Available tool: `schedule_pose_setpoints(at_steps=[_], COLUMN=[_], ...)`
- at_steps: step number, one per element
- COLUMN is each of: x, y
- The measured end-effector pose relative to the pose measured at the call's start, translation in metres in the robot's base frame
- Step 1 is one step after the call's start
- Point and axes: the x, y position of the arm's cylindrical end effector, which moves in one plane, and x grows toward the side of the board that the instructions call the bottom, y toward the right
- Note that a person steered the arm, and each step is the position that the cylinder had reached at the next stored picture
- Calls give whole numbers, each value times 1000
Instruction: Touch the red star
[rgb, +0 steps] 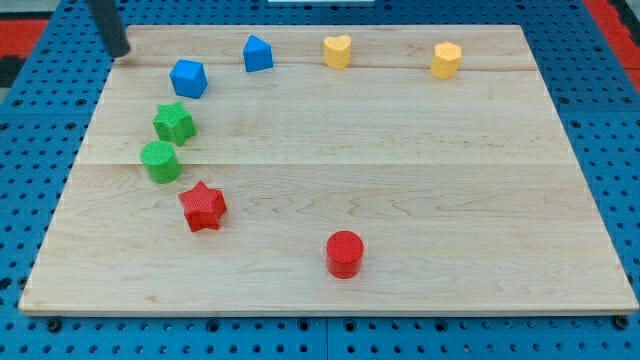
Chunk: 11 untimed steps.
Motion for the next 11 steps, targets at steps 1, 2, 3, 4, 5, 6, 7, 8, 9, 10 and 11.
schedule_pose_setpoints(at_steps=[1,2,3,4,5,6,7,8,9,10,11], x=[2,18,18,14,12,19,54,119,218,271,294], y=[-4,7,8,8,-2,-4,9,8,19,59,128])
